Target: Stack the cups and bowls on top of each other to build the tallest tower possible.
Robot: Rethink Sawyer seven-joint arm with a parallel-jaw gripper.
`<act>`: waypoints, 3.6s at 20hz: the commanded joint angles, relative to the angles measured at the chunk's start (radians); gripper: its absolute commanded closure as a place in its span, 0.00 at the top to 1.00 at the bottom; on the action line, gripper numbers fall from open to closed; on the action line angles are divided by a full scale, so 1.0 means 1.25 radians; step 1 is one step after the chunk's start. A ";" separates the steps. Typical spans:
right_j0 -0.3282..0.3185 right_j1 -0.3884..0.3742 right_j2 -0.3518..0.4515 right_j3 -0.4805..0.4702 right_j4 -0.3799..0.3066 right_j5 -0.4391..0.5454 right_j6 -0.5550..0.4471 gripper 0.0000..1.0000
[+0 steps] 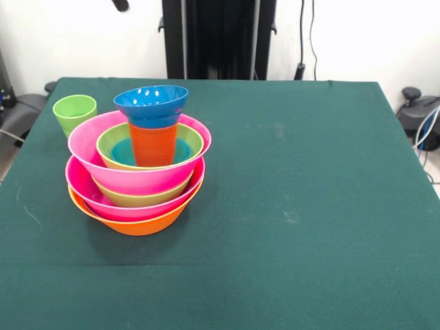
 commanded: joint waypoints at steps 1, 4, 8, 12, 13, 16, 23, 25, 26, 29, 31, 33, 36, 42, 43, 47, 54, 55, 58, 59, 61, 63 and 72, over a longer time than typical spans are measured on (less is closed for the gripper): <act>-0.029 -0.060 0.025 0.206 -0.125 -0.239 -0.245 1.00; -0.060 -0.084 0.036 0.252 -0.150 -0.297 -0.279 1.00; -0.095 -0.120 0.035 0.317 -0.183 -0.401 -0.298 1.00; -0.140 -0.126 0.049 0.371 -0.200 -0.496 -0.294 1.00; -0.153 -0.123 0.055 0.390 -0.200 -0.527 -0.289 1.00; -0.178 -0.115 0.073 0.419 -0.204 -0.582 -0.279 1.00; -0.222 -0.075 0.095 0.457 -0.203 -0.614 -0.233 1.00; -0.225 -0.071 0.095 0.467 -0.196 -0.610 -0.212 1.00; -0.225 -0.069 0.095 0.471 -0.193 -0.607 -0.202 1.00; -0.227 -0.067 0.092 0.498 -0.167 -0.591 -0.161 1.00; -0.227 -0.067 0.091 0.510 -0.157 -0.589 -0.144 1.00; -0.226 -0.068 0.090 0.522 -0.148 -0.593 -0.129 1.00; -0.224 -0.069 0.088 0.541 -0.134 -0.597 -0.108 1.00; -0.222 -0.063 0.086 0.552 -0.122 -0.590 -0.094 1.00; -0.222 -0.062 0.086 0.552 -0.122 -0.590 -0.093 1.00; -0.221 -0.046 0.084 0.546 -0.115 -0.579 -0.086 1.00; -0.227 -0.024 0.089 0.543 -0.116 -0.602 -0.094 1.00; -0.228 -0.022 0.090 0.542 -0.117 -0.602 -0.097 1.00; -0.236 -0.002 0.090 0.540 -0.124 -0.618 -0.101 1.00; -0.236 -0.001 0.087 0.543 -0.125 -0.623 -0.099 1.00; -0.237 0.004 0.084 0.546 -0.129 -0.632 -0.096 1.00; -0.240 0.009 0.081 0.546 -0.134 -0.638 -0.098 1.00; -0.252 0.041 0.065 0.541 -0.165 -0.659 -0.108 1.00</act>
